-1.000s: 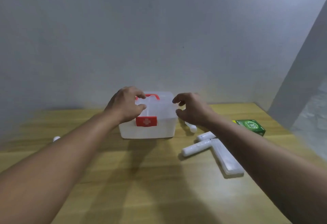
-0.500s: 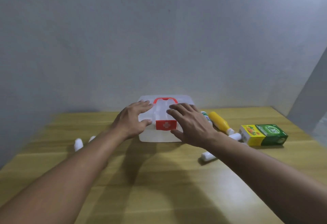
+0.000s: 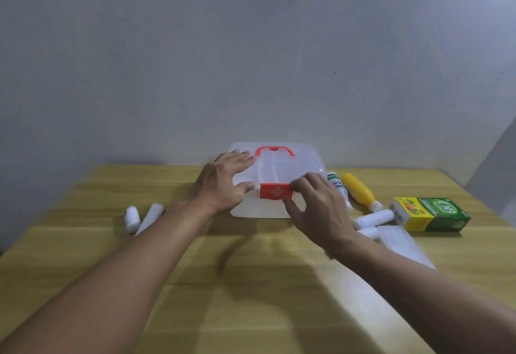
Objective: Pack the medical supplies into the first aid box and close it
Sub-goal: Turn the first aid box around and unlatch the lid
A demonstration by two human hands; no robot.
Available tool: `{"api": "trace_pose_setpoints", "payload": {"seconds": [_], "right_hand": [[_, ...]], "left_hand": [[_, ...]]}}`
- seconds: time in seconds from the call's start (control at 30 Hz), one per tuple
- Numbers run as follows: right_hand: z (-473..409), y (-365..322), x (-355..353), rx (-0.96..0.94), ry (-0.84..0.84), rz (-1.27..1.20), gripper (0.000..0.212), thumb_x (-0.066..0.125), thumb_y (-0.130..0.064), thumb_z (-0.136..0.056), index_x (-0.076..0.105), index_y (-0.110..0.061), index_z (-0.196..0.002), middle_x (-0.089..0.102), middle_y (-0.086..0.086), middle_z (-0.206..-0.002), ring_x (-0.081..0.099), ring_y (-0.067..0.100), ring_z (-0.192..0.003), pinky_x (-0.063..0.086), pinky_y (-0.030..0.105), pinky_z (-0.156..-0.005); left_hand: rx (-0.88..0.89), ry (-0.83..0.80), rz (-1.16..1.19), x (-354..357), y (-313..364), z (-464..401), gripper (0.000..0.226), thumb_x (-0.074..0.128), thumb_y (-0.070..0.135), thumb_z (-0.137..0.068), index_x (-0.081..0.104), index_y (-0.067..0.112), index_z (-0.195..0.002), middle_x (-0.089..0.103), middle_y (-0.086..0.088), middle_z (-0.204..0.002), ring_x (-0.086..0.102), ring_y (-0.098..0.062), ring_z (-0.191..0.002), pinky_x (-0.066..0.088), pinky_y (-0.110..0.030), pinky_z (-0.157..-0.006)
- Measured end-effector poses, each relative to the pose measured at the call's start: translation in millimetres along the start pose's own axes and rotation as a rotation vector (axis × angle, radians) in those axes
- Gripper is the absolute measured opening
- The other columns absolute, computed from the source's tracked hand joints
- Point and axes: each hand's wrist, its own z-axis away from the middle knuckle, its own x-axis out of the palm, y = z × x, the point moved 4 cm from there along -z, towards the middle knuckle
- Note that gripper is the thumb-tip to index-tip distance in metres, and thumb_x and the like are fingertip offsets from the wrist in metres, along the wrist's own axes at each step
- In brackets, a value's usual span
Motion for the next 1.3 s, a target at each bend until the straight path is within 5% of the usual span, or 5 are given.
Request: {"api": "trace_pose_setpoints", "payload": {"seconds": [0.17,0.33,0.67,0.8,1.3], "right_hand": [[26.3,5.3,19.2,1.129,-0.35,-0.9,0.023,0.078,-0.031,-0.077,0.071,-0.009,-0.084,0.066,0.004,-0.07,0.059,0.02,-0.064,0.045,0.03,-0.057],[25.8,-5.7,25.9,1.332,-0.331,-1.241,0.025,0.081,-0.032,-0.074,0.075,-0.012,-0.089,0.063,0.004,-0.073,0.055,0.015,-0.06,0.043,0.028,-0.054],[-9.7,1.1,6.2,-0.275,-0.004,0.247,0.047,0.082,-0.03,-0.066,0.06,-0.015,-0.105,0.061,0.01,-0.121,0.054,0.032,-0.112,0.038,0.045,-0.092],[-24.1,13.4,16.4,-0.499,-0.148,0.302,0.067,0.084,-0.029,-0.067,0.055,-0.009,-0.124,0.055,0.016,-0.136,0.05,0.035,-0.127,0.036,0.052,-0.108],[-26.5,12.7,19.4,-0.978,0.101,0.318,0.021,0.062,-0.017,-0.088,0.066,-0.002,-0.101,0.068,0.026,-0.111,0.066,0.04,-0.1,0.055,0.048,-0.073]], "left_hand": [[-0.003,0.006,0.009,0.9,0.5,0.0,0.057,0.072,0.018,-0.08,0.053,0.02,-0.134,0.049,0.002,-0.145,0.034,-0.012,-0.14,0.026,-0.029,-0.116],[-0.01,-0.002,-0.013,0.3,1.5,0.9,0.058,0.071,0.021,-0.082,0.051,0.021,-0.136,0.046,0.004,-0.147,0.031,-0.01,-0.141,0.023,-0.023,-0.113],[-0.018,-0.028,-0.011,-0.1,1.3,0.3,0.057,0.069,0.023,-0.083,0.05,0.023,-0.137,0.044,0.006,-0.148,0.029,-0.007,-0.142,0.019,-0.02,-0.112],[-0.02,-0.025,-0.018,-0.3,1.3,0.7,0.058,0.07,0.025,-0.082,0.051,0.025,-0.137,0.043,0.008,-0.148,0.028,-0.006,-0.142,0.021,-0.022,-0.115],[-0.01,-0.019,-0.023,-2.9,0.9,-0.8,0.062,0.077,0.025,-0.075,0.055,0.025,-0.133,0.048,0.006,-0.145,0.035,-0.007,-0.14,0.027,-0.026,-0.116]]}}
